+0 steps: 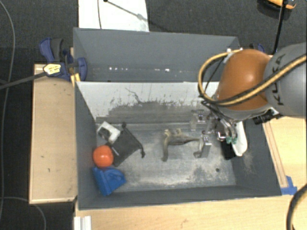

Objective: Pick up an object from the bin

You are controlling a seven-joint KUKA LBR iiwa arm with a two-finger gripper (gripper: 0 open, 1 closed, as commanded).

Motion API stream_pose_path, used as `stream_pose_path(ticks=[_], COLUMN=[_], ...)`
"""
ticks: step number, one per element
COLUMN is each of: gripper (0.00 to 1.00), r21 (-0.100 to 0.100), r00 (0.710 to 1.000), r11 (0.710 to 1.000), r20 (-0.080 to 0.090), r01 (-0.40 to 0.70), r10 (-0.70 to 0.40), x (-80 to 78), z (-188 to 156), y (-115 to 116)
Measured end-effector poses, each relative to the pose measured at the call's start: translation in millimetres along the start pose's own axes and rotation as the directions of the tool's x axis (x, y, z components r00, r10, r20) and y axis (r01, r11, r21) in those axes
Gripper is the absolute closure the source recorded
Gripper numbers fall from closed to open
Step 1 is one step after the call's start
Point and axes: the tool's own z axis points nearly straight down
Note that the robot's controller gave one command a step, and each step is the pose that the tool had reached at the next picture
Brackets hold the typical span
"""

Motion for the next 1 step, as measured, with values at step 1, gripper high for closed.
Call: stream_pose_path(ticks=[1], gripper=[0.00], r21=[0.000], r00=[1.000], r11=[1.000], r20=[0.008], r01=[0.000], r10=[0.000], x=[-1.6], z=[-4.6], y=[0.0])
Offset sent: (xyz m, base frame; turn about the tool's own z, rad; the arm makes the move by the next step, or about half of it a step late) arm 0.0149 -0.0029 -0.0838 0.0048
